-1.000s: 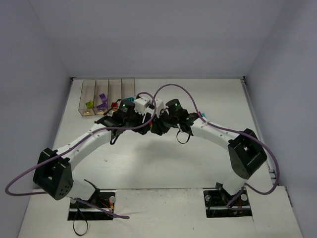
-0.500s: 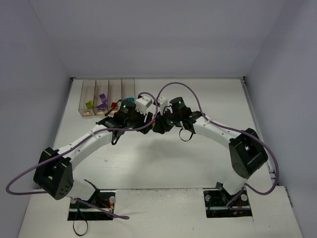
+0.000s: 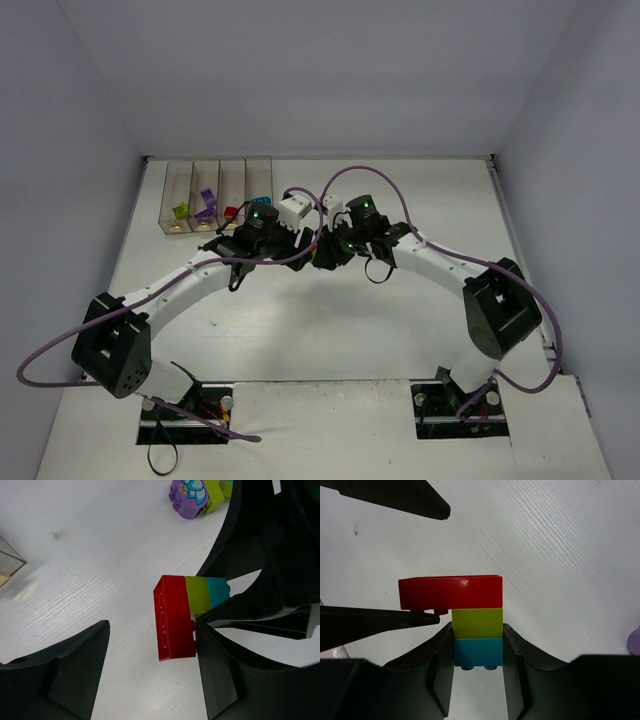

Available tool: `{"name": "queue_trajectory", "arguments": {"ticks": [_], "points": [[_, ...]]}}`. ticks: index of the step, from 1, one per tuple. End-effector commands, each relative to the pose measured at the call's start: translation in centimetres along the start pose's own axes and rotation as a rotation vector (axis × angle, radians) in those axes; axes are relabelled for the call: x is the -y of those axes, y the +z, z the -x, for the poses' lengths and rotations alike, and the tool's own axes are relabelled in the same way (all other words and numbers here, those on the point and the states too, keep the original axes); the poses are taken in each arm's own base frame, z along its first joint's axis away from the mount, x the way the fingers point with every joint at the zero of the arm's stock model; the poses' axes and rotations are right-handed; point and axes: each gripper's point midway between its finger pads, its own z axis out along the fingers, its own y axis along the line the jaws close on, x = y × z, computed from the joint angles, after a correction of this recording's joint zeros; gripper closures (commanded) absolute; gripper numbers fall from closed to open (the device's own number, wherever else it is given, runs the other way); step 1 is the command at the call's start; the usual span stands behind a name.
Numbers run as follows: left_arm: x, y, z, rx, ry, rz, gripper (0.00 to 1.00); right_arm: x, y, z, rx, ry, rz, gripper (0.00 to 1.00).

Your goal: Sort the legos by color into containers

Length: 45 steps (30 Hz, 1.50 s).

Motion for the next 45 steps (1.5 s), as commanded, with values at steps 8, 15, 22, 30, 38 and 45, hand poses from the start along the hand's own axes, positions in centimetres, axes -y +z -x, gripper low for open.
{"name": "queue_trajectory", "arguments": {"ticks": [8,15,22,30,38,45], "points": [[0.2,-0.7,1.9,0.042,0.029,-0.001,0.33,-0.8,-1.9,6.6,0.184,-0.043,0.029,1.00],[0.8,-1.5,3.8,0.105,0.022,-0.017,0.33,-0.3,-1.8,7.0,0.189,-0.029,0.005,1.00],[1.6,-1.8,4.0,0.115,0.036,-0.067,0.33,-0.1,-1.8,7.3,0.195,-0.007,0.002,1.00],[0.9,-2.2,4.6,0.128,0.071,-0.028,0.33,-0.2,-2.1,7.6,0.200,-0.001,0.015,1.00],[-0.4,-1.2,5.8,0.146,0.119,0.033,0.37,-0.5,-2.0,7.2,0.192,-0.001,0.035,1.00],[-0.1,-0.5,6.8,0.152,0.143,0.013,0.43,-0.6,-2.0,6.9,0.186,-0.001,0.037,1.00]]}}
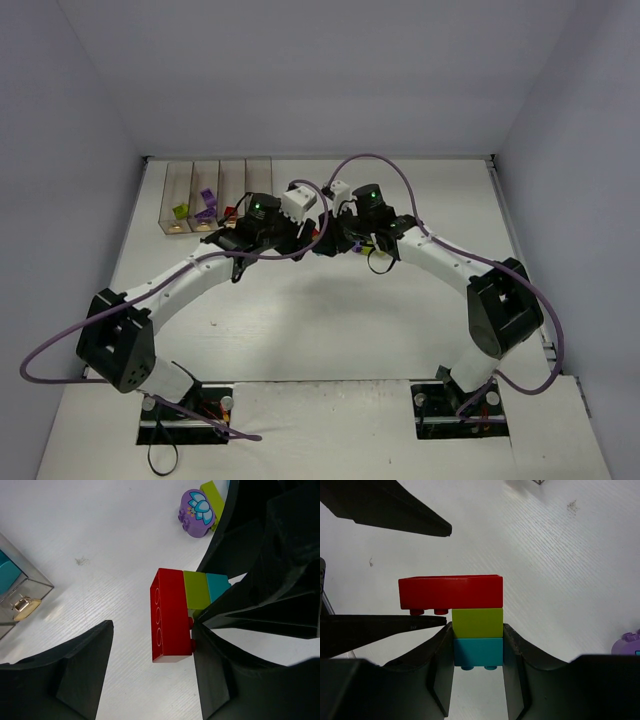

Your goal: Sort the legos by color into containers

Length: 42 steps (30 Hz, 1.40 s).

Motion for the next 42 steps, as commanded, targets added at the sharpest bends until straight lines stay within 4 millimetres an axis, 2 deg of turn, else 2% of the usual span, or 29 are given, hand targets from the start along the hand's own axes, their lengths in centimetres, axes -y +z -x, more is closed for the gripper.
{"name": "queue_trajectory", "arguments": {"ticks": [1,7,8,10,11,15,16,18,19,22,23,25,26,29,30,31,32,33,34,35,36,37,38,40,42], "points": [[0.1,-0.3,4.2,0.111,0.046,-0.009,0.45,-1.3,-1.0,3.6,0.102,-0.050,0.038,1.00],[0.4,0.8,2.8,0.056,0.045,-0.031,0.59,-1.3,-1.0,3.5,0.100,-0.047,0.038,1.00],[0.4,0.8,2.5,0.050,0.044,-0.031,0.67,-1.3,-1.0,3.4,0.098,-0.046,0.037,1.00],[0.3,0.9,2.2,0.039,0.043,-0.022,0.75,-1.2,-0.9,3.3,0.097,-0.046,0.034,1.00],[0.2,0.9,2.0,0.034,0.042,-0.013,0.83,-1.3,-1.0,3.3,0.096,-0.045,0.036,1.00],[-2.0,0.8,1.9,0.029,0.073,0.102,0.94,-1.0,-1.0,2.8,0.089,-0.039,0.021,1.00],[-3.4,0.7,1.9,0.023,0.072,0.171,0.95,-0.8,-1.1,2.5,0.085,-0.035,0.014,1.00],[-4.7,0.4,2.2,0.028,0.071,0.234,0.98,-0.6,-1.3,2.1,0.081,-0.032,0.004,1.00],[-6.3,0.1,2.3,0.031,0.057,0.295,0.99,-0.6,-1.6,2.2,0.088,-0.034,-0.001,1.00],[-9.2,-0.5,3.1,0.068,-0.031,0.390,0.99,0.0,-2.0,1.6,0.087,-0.024,-0.027,1.00],[-11.1,-1.0,3.2,0.084,-0.090,0.434,0.99,0.1,-2.2,1.4,0.085,-0.024,-0.032,1.00],[-13.5,-1.3,3.3,0.095,-0.153,0.499,0.99,0.3,-2.6,1.0,0.085,-0.020,-0.044,1.00],[-15.6,-2.0,3.2,0.106,-0.206,0.563,0.99,0.3,-2.8,1.0,0.087,-0.022,-0.049,1.00],[-19.1,-2.4,3.5,0.119,-0.266,0.650,0.99,0.4,-3.3,0.6,0.088,-0.023,-0.061,1.00],[-19.9,-1.7,2.9,0.101,-0.275,0.663,0.99,0.3,-3.5,0.4,0.089,-0.025,-0.064,1.00],[-20.7,-1.7,3.9,0.117,-0.282,0.676,0.99,0.3,-3.7,0.4,0.090,-0.025,-0.067,1.00],[-21.5,-1.6,4.0,0.115,-0.288,0.693,0.99,0.3,-3.8,0.3,0.090,-0.026,-0.068,1.00],[-22.6,-0.8,3.2,0.088,-0.300,0.709,0.99,0.2,-4.0,0.3,0.094,-0.030,-0.070,1.00],[-23.5,-0.9,4.3,0.108,-0.306,0.723,0.99,0.2,-4.1,0.3,0.094,-0.031,-0.071,1.00],[-24.2,-0.6,4.3,0.105,-0.314,0.732,0.99,0.1,-4.3,0.4,0.098,-0.036,-0.074,1.00],[-25.3,0.1,3.5,0.083,-0.326,0.748,0.99,0.1,-4.5,0.3,0.102,-0.040,-0.078,1.00],[-26.1,0.0,4.4,0.100,-0.329,0.757,0.97,0.1,-4.6,0.3,0.103,-0.044,-0.079,1.00],[-26.7,0.2,4.5,0.098,-0.333,0.767,0.96,0.0,-4.7,0.3,0.104,-0.051,-0.077,1.00],[-28.2,0.9,3.6,0.067,-0.346,0.788,0.94,-0.1,-5.0,0.1,0.107,-0.057,-0.080,1.00],[-29.4,1.4,3.7,0.061,-0.351,0.811,0.90,-0.3,-5.4,0.2,0.113,-0.071,-0.077,1.00]]}}
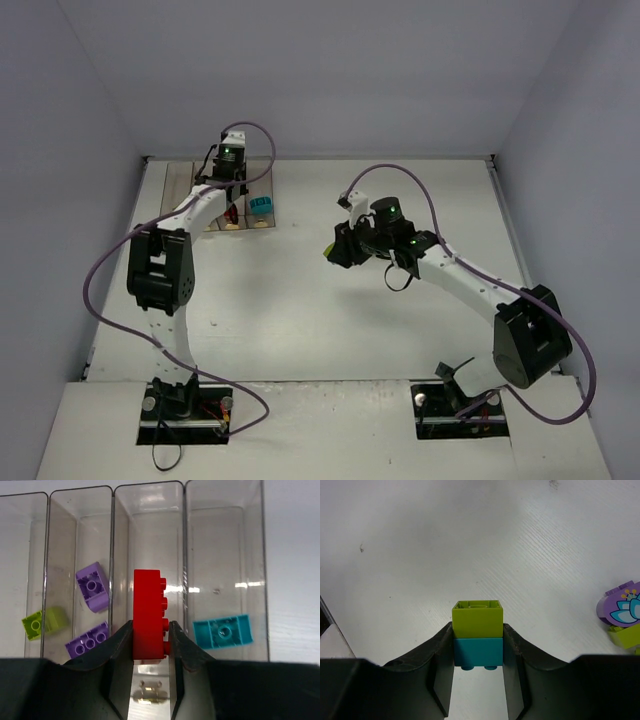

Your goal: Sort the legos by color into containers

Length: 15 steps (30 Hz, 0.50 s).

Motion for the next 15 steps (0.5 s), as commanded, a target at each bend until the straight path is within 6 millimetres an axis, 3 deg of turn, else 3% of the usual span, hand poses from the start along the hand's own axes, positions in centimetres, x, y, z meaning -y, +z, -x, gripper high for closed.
{"name": "queue_trajectory", "arguments": {"ticks": [1,5,9,13,15], "points": [[-2.3,0.1,4.0,0.073,-0.055,0.064,0.89,-0.5,-1.5,2.2,0.085,-0.060,-0.003,1.00],[-2.4,1.9,3.4,0.050,-0.057,0.061,0.71,-0.4,-1.7,2.1,0.085,-0.072,-0.011,1.00],[-1.2,2.3,3.3,0.043,-0.057,0.005,0.49,-0.2,-1.4,1.6,0.067,-0.076,-0.014,1.00],[-0.5,1.0,3.3,0.025,-0.103,-0.042,0.41,0.0,-1.2,1.5,0.060,-0.105,-0.011,1.00],[0.3,-1.1,3.7,0.003,-0.140,-0.093,0.40,-0.1,-1.1,2.0,0.066,-0.122,-0.004,1.00]]}}
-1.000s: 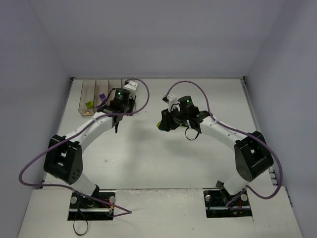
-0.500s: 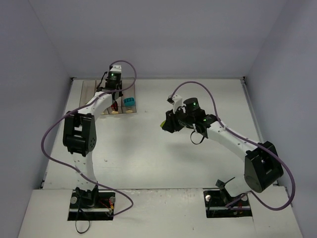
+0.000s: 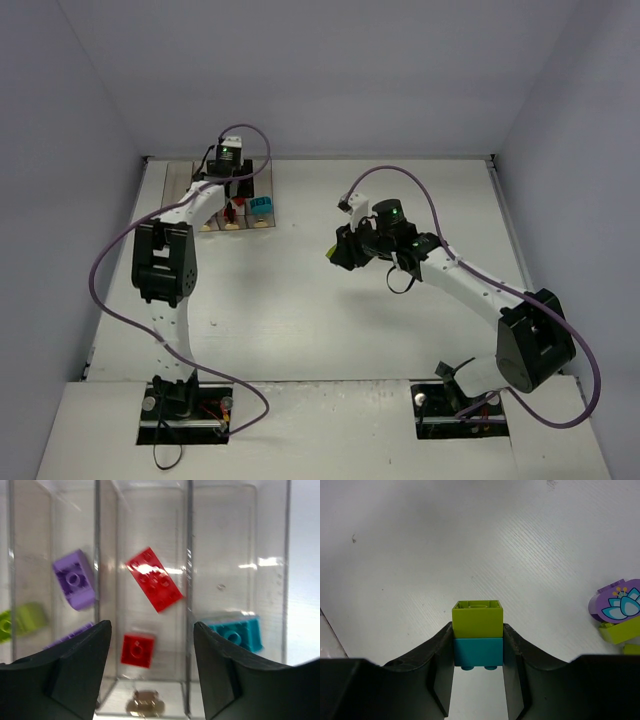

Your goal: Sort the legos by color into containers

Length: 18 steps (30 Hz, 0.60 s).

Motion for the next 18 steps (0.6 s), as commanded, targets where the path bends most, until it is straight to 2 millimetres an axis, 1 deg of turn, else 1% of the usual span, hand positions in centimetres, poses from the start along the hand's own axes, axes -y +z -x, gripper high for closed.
{"name": "queue_trajectory", "arguments": {"ticks": [1,2,3,4,5,6,7,8,9,11,12,13,14,15,16,18], "points": [[1.8,-5.9,4.8,0.079,-0.121,-0.111,0.38,-0.4,-0.4,2.7,0.074,-0.085,0.012,0.99],[2.7,-7.9,5.4,0.081,-0.143,-0.179,0.38,-0.5,-0.5,3.2,0.087,-0.124,0.013,0.99],[3.6,-9.0,5.1,0.058,-0.167,-0.234,0.37,-0.6,-0.5,3.4,0.097,-0.148,0.014,0.99],[4.4,-10.1,3.8,0.005,-0.217,-0.277,0.37,-0.7,-0.5,4.1,0.117,-0.181,0.008,0.99],[5.0,-12.3,4.3,0.009,-0.245,-0.335,0.37,-0.6,-0.5,4.4,0.125,-0.225,0.004,0.99],[6.6,-13.8,3.5,-0.036,-0.263,-0.435,0.37,-0.6,-0.5,4.8,0.137,-0.250,0.002,0.98],[7.4,-15.1,3.2,-0.059,-0.304,-0.486,0.37,-0.7,-0.6,5.4,0.150,-0.272,-0.002,0.98],[7.9,-16.8,2.6,-0.082,-0.317,-0.536,0.37,-0.7,-0.6,5.8,0.160,-0.304,-0.002,0.98],[9.1,-18.5,2.0,-0.124,-0.326,-0.625,0.37,-0.8,-0.7,6.4,0.181,-0.323,0.001,0.97],[10.4,-21.0,0.7,-0.178,-0.365,-0.721,0.36,-1.3,-0.7,7.3,0.205,-0.347,0.017,0.96],[11.7,-22.8,0.3,-0.213,-0.380,-0.814,0.36,-1.4,-0.5,7.6,0.208,-0.356,0.022,0.96],[12.2,-24.3,0.2,-0.217,-0.381,-0.860,0.36,-1.6,-0.3,8.2,0.215,-0.364,0.033,0.95],[12.8,-24.9,-1.0,-0.254,-0.382,-0.888,0.36,-2.0,-0.2,8.5,0.220,-0.375,0.044,0.95],[14.2,-26.4,-1.8,-0.281,-0.362,-0.945,0.36,-2.3,0.0,8.7,0.223,-0.387,0.054,0.94],[14.7,-27.5,-1.9,-0.278,-0.347,-0.971,0.36,-2.6,0.2,9.1,0.228,-0.395,0.067,0.94],[15.9,-28.7,-2.8,-0.287,-0.320,-1.010,0.36,-3.4,0.4,9.7,0.241,-0.415,0.088,0.94]]}}
